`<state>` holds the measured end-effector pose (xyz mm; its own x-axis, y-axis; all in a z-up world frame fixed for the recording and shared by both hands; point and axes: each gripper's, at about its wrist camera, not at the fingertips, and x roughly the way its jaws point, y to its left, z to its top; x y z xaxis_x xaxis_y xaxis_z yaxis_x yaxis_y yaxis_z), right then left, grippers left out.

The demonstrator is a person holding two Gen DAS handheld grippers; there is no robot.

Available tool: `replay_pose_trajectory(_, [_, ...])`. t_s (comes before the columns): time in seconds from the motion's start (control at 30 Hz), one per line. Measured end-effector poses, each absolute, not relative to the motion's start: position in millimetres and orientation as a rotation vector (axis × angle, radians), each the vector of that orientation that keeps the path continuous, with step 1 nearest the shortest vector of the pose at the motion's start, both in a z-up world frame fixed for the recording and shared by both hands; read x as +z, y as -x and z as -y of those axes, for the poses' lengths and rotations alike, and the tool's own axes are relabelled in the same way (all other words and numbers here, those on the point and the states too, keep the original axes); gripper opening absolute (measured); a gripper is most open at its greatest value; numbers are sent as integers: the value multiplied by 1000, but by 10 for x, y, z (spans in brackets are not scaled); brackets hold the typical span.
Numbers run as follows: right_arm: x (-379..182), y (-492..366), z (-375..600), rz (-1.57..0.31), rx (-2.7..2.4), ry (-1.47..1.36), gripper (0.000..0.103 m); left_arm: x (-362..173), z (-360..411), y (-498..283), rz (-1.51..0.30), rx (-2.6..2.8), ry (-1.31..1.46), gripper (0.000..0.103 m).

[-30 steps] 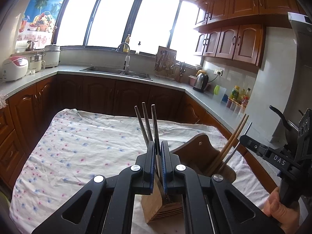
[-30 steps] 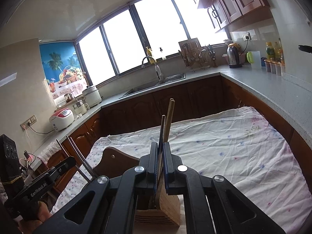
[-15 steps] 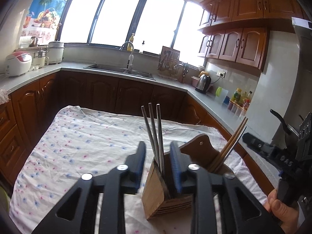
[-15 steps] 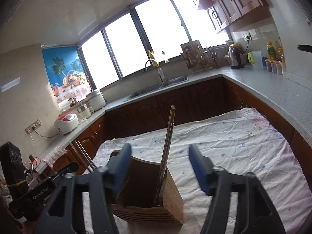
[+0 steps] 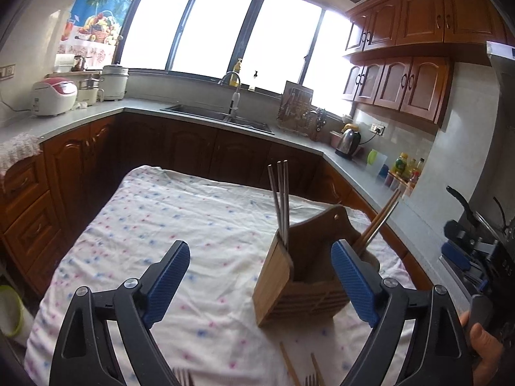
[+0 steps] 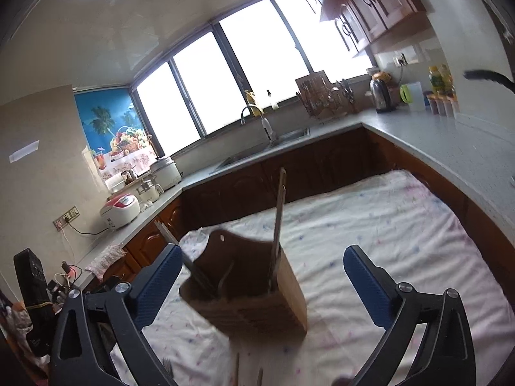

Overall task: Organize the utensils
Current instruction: 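Move both open tools back toward the spoon and wooden chopsticks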

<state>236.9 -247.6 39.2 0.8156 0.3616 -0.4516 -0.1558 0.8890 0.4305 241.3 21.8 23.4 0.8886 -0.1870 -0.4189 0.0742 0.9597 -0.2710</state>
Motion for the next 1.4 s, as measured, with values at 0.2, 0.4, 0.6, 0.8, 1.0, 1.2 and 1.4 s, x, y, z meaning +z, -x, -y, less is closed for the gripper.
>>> replay_pose_trajectory(0.2, [265,-1944,2577,-590,258,-397,101,282,-193,-1962,-447,-133,227,94])
replay_pose_trajectory(0.4, [170,-1628,2701,-628,218,-421,101,255,-202,-1602,-467,-141,218,97])
replay_pose_trajectory(0.6, [58,-1359,2765,-660,203,-426,101,222,-227,-1345,-502,-141,227,97])
replay_pose_trajectory(0.8, [-57,-1175,2787,-689,201,-441,101,218,-209,-1148,-535,-142,221,97])
replay_pose_trajectory(1.0, [-135,-1058,2752,-705,199,-427,101,156,-140,-1049,-585,-147,204,97])
replay_pose_trajectory(1.2, [-222,-970,2710,-718,183,-390,101,101,-69,-1014,-619,-153,181,97])
replay_pose_trajectory(1.4, [-350,-946,2689,-751,175,-398,101,13,-1,-990,-655,-156,174,97])
